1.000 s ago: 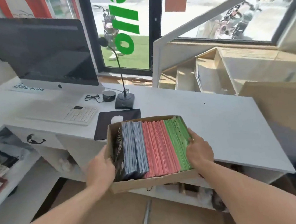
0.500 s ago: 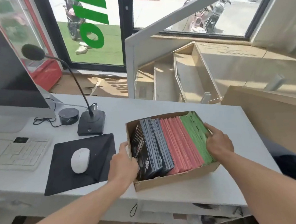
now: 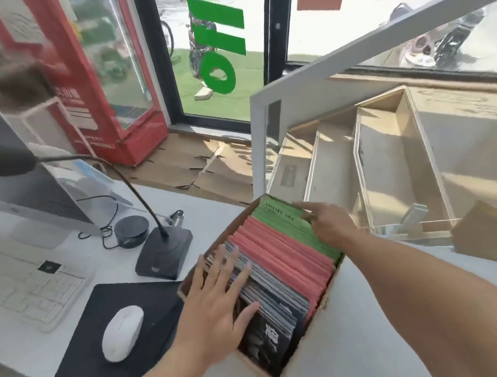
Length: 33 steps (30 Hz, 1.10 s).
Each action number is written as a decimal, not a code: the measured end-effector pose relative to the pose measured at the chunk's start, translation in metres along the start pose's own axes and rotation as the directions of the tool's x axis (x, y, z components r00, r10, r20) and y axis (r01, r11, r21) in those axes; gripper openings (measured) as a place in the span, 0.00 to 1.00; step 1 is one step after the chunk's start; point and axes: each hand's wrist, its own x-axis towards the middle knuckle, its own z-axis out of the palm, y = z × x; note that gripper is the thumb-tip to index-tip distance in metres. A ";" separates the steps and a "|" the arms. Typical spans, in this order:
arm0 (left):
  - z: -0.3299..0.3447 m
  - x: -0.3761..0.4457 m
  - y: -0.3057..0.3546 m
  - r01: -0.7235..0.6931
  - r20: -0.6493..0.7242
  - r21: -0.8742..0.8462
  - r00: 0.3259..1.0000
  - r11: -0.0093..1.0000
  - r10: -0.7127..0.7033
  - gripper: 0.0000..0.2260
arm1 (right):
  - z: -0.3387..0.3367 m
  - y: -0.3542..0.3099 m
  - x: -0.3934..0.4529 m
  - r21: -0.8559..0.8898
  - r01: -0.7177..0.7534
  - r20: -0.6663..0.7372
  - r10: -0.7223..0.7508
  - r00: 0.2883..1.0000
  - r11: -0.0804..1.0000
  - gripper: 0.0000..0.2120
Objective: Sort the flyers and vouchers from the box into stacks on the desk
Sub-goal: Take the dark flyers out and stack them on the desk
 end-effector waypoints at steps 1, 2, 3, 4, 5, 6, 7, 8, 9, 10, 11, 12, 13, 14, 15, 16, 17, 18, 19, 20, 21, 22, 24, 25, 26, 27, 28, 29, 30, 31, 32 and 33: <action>-0.002 0.006 0.002 -0.055 0.016 0.059 0.998 0.997 0.054 0.31 | 0.003 -0.007 0.016 0.017 0.028 0.023 -0.028 0.999 0.999 0.24; -0.003 0.012 0.003 -0.095 0.039 0.098 0.995 0.991 0.092 0.32 | 0.006 -0.014 0.029 0.025 0.051 0.045 -0.052 0.998 0.998 0.24; -0.004 0.019 0.005 -0.112 0.060 0.115 0.993 0.987 0.105 0.34 | 0.010 -0.021 0.041 0.022 0.066 0.058 -0.067 0.996 0.998 0.24; -0.004 0.024 0.006 -0.103 0.081 0.105 0.992 0.989 0.095 0.34 | 0.015 -0.026 0.050 0.018 0.076 0.056 -0.077 0.996 0.997 0.24; -0.003 0.027 0.007 -0.072 0.098 0.071 0.993 0.995 0.065 0.35 | 0.020 -0.030 0.058 0.014 0.082 0.050 -0.083 0.995 0.997 0.23; -0.001 0.029 0.008 -0.026 0.102 0.029 0.995 0.999 0.022 0.35 | 0.023 -0.034 0.063 0.013 0.091 0.045 -0.091 0.995 0.996 0.22; 0.001 0.030 0.009 0.018 0.098 0.002 0.995 1.000 -0.019 0.35 | 0.025 -0.038 0.067 0.017 0.101 0.045 -0.101 0.994 0.995 0.22; 0.002 0.031 0.011 0.051 0.094 -0.007 0.994 0.999 -0.050 0.35 | 0.025 -0.043 0.070 0.019 0.118 0.044 -0.119 0.992 0.993 0.22; 0.002 0.032 0.013 0.072 0.090 -0.005 0.993 0.997 -0.071 0.35 | 0.024 -0.046 0.072 0.021 0.139 0.047 -0.140 0.989 0.990 0.22; 0.002 0.033 0.015 0.083 0.087 0.002 0.993 0.997 -0.083 0.35 | 0.021 -0.049 0.072 0.026 0.157 0.058 -0.158 0.986 0.987 0.22; 0.002 0.034 0.016 0.087 0.084 0.004 0.993 0.996 -0.087 0.35 | 0.019 -0.052 0.072 0.030 0.168 0.069 -0.170 0.983 0.985 0.22; 0.002 0.034 0.016 0.089 0.077 -0.001 0.993 0.996 -0.089 0.35 | 0.016 -0.055 0.069 0.032 0.172 0.077 -0.174 0.982 0.985 0.23; 0.002 0.034 0.016 0.090 0.066 -0.011 0.994 0.996 -0.089 0.35 | 0.015 -0.058 0.065 0.035 0.168 0.086 -0.170 0.982 0.985 0.25; 0.003 0.033 0.015 0.089 0.062 -0.022 0.994 0.996 -0.088 0.35 | 0.014 -0.062 0.059 0.021 0.163 0.097 -0.164 0.982 0.986 0.29; 0.004 0.033 0.015 0.088 0.066 -0.035 0.994 0.996 -0.085 0.36 | 0.014 -0.066 0.051 -0.010 0.161 0.101 -0.159 0.982 0.987 0.33; 0.004 0.032 0.015 0.086 0.066 -0.052 0.994 0.995 -0.083 0.36 | 0.013 -0.069 0.043 -0.043 0.162 0.083 -0.158 0.984 0.986 0.35; 0.003 0.032 0.015 0.084 0.058 -0.068 0.995 0.994 -0.080 0.36 | 0.014 -0.070 0.036 -0.018 0.154 0.033 -0.154 0.988 0.988 0.35; 0.002 0.032 0.015 0.083 0.052 -0.078 0.995 0.994 -0.079 0.36 | 0.014 -0.073 0.026 0.062 0.133 -0.033 -0.131 0.991 0.989 0.33; 0.001 0.033 0.015 0.083 0.050 -0.079 0.996 0.993 -0.079 0.37 | 0.015 -0.076 0.014 0.162 0.124 -0.107 -0.108 0.988 0.979 0.28; 0.001 0.034 0.015 0.083 0.047 -0.078 0.996 0.993 -0.080 0.38 | 0.015 -0.080 -0.002 0.238 0.141 -0.174 -0.101 0.979 0.961 0.23; 0.002 0.034 0.015 0.082 0.038 -0.082 0.996 0.993 -0.079 0.39 | 0.017 -0.084 -0.021 0.283 0.168 -0.225 -0.105 0.969 0.944 0.19; 0.002 0.033 0.015 0.080 0.023 -0.091 0.997 0.993 -0.078 0.40 | 0.020 -0.087 -0.041 0.309 0.197 -0.252 -0.120 0.960 0.930 0.16; 0.003 0.033 0.013 0.065 -0.002 -0.116 0.998 0.991 -0.066 0.41 | 0.031 -0.091 -0.085 0.318 0.232 -0.275 -0.145 0.951 0.919 0.13; 0.003 0.035 0.009 0.046 -0.015 -0.120 0.999 0.992 -0.048 0.40 | 0.040 -0.091 -0.105 0.300 0.231 -0.293 -0.140 0.946 0.926 0.12; 0.002 0.038 0.005 0.016 -0.021 -0.113 1.000 0.993 -0.018 0.39 | 0.049 -0.091 -0.123 0.276 0.230 -0.324 -0.135 0.936 0.933 0.12; 0.000 0.040 -0.002 -0.024 -0.017 -0.103 1.000 0.994 0.023 0.39 | 0.060 -0.090 -0.137 0.252 0.225 -0.360 -0.124 0.925 0.941 0.12; -0.002 0.043 -0.010 -0.071 -0.009 -0.099 0.997 0.993 0.070 0.39 | 0.069 -0.088 -0.148 0.224 0.215 -0.395 -0.113 0.912 0.951 0.12; -0.003 0.045 -0.018 -0.117 -0.005 -0.103 0.993 0.988 0.117 0.39 | 0.078 -0.085 -0.155 0.196 0.199 -0.427 -0.099 0.899 0.960 0.11; -0.002 0.045 -0.025 -0.153 -0.012 -0.109 0.988 0.982 0.153 0.39 | 0.084 -0.084 -0.161 0.161 0.178 -0.457 -0.087 0.885 0.971 0.11; -0.001 0.043 -0.030 -0.179 -0.039 -0.115 0.984 0.977 0.175 0.38 | 0.088 -0.082 -0.165 0.114 0.161 -0.486 -0.087 0.870 0.980 0.12; 0.001 0.039 -0.033 -0.195 -0.089 -0.132 0.979 0.972 0.184 0.37 | 0.091 -0.082 -0.168 0.054 0.149 -0.513 -0.101 0.852 0.987 0.14; 0.004 0.034 -0.034 -0.211 -0.154 -0.164 0.970 0.964 0.186 0.36 | 0.095 -0.082 -0.170 -0.008 0.140 -0.537 -0.122 0.835 0.990 0.16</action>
